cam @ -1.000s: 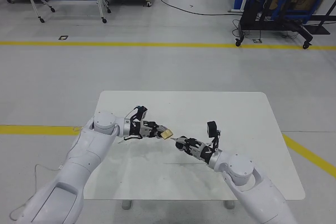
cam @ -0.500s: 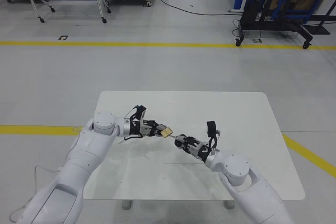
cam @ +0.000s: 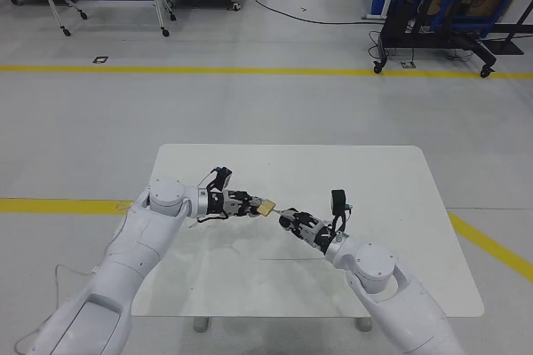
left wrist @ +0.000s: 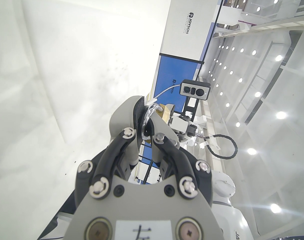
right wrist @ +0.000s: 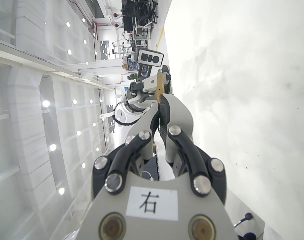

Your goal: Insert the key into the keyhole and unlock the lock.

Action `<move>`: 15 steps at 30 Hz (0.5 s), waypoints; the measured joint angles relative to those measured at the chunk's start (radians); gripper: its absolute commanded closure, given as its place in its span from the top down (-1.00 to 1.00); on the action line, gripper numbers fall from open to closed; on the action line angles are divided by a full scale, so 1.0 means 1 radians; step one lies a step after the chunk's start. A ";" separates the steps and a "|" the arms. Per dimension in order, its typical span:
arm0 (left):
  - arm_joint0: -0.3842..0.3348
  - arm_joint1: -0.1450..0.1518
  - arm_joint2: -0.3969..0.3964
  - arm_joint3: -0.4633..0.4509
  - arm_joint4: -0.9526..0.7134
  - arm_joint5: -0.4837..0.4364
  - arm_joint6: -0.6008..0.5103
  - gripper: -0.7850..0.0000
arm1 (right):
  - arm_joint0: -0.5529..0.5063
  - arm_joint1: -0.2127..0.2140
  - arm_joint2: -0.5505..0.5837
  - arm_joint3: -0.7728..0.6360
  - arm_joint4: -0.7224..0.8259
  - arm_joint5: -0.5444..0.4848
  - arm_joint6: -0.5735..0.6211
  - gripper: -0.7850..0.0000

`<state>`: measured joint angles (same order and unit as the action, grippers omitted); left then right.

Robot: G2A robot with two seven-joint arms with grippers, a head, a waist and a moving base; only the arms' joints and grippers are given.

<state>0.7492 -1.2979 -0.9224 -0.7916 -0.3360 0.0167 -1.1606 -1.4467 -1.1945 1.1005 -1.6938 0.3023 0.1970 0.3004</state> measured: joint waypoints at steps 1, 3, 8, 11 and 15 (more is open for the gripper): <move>0.003 0.000 -0.001 -0.005 0.001 0.006 0.006 -1.00 | 0.003 -0.001 -0.005 0.003 -0.001 0.003 -0.003 -1.00; 0.008 0.002 -0.004 -0.017 0.003 0.024 0.022 -1.00 | 0.008 -0.004 -0.013 0.007 -0.006 0.005 -0.010 -1.00; 0.021 0.006 -0.008 -0.054 0.017 0.059 0.050 -1.00 | 0.011 -0.008 -0.019 0.011 -0.007 0.003 -0.018 -1.00; 0.031 0.009 -0.013 -0.075 0.018 0.074 0.053 -1.00 | 0.011 -0.010 -0.020 0.012 -0.007 0.005 -0.020 -1.00; 0.041 0.013 -0.020 -0.095 0.017 0.082 0.050 -1.00 | 0.014 -0.013 -0.026 0.016 -0.019 0.005 -0.036 -1.00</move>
<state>0.7901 -1.2845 -0.9427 -0.8863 -0.3186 0.0989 -1.1103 -1.4322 -1.2074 1.0748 -1.6773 0.2837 0.2017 0.2649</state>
